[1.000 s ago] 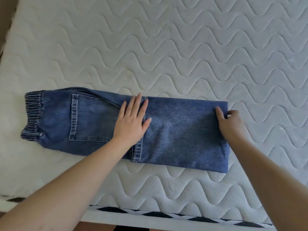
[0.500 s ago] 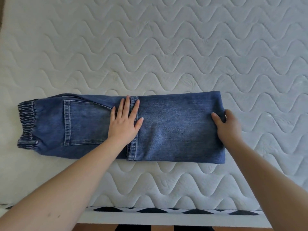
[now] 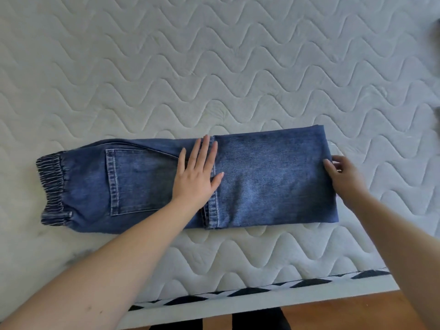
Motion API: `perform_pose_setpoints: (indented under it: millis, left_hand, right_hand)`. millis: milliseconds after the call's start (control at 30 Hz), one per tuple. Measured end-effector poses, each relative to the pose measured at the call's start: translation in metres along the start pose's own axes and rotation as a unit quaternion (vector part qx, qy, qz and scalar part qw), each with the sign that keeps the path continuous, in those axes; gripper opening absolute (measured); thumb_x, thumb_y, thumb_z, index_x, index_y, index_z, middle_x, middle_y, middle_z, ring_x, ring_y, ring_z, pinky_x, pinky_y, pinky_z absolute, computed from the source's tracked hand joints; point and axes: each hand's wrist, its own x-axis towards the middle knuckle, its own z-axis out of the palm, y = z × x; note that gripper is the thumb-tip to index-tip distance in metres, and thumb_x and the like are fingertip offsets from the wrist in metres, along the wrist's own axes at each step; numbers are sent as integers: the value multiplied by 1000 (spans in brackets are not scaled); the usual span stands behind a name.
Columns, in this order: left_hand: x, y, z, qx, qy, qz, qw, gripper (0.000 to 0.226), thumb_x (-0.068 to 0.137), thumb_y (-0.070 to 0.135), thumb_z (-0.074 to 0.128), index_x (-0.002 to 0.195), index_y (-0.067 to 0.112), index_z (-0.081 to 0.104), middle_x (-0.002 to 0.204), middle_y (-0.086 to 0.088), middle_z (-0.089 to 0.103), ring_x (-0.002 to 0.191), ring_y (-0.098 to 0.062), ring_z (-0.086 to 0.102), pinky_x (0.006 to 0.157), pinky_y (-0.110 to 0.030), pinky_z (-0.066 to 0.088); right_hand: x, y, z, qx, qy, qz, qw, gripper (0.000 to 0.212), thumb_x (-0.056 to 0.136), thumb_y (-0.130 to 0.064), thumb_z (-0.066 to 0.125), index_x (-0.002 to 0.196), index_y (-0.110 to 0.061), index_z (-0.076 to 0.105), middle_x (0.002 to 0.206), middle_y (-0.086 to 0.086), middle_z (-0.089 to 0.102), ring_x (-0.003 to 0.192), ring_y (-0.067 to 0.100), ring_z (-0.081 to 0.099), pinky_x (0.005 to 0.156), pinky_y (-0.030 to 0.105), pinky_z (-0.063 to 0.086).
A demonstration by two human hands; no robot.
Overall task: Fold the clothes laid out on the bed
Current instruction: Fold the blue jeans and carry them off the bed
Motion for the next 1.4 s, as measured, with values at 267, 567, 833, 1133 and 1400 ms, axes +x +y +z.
perform_pose_setpoints:
  millis: [267, 567, 833, 1133, 1400]
  left_hand:
    - [-9, -16, 10, 1, -89, -21, 996, 85, 93, 68, 0, 153, 10, -15, 162, -7, -18, 149, -16, -16, 122, -40, -5]
    - [0, -36, -11, -107, -109, 42, 987, 81, 97, 63, 22, 156, 15, -4, 164, -1, -11, 150, -14, -8, 120, -34, -3]
    - [-16, -96, -71, -409, -54, -77, 908, 46, 100, 20, 44, 146, 21, 39, 149, 2, 43, 136, -14, 39, 110, -23, 26]
    - [-70, -219, -131, -667, -41, -282, 688, 42, 98, -1, 27, 110, 10, 65, 105, -11, 72, 93, -19, 70, 90, -34, 55]
    - [-121, -309, -113, -709, -17, -440, 550, 32, 95, 10, 34, 99, 11, 65, 86, -9, 76, 74, -22, 73, 72, -33, 60]
  right_hand:
    - [-31, -27, -15, 119, -89, -32, 988, 18, 97, -39, 55, 110, -31, 63, 104, -4, 71, 97, 20, 66, 78, 36, 52]
    - [-130, -138, -42, 270, -245, -176, 915, 20, 83, -32, 65, 101, -29, 72, 101, 2, 73, 93, 17, 71, 72, 26, 57]
    - [-197, -251, 1, 225, -305, -300, 876, 14, 85, -28, 67, 98, -22, 68, 88, 2, 71, 84, 18, 69, 69, 27, 55]
    - [-245, -346, 119, 74, -298, -358, 882, 30, 79, -43, 62, 88, -15, 58, 76, 7, 65, 72, 23, 62, 74, 47, 54]
    - [-264, -383, 264, -75, -298, -380, 872, 22, 92, -29, 58, 83, -10, 50, 65, -3, 50, 54, 7, 42, 50, 14, 35]
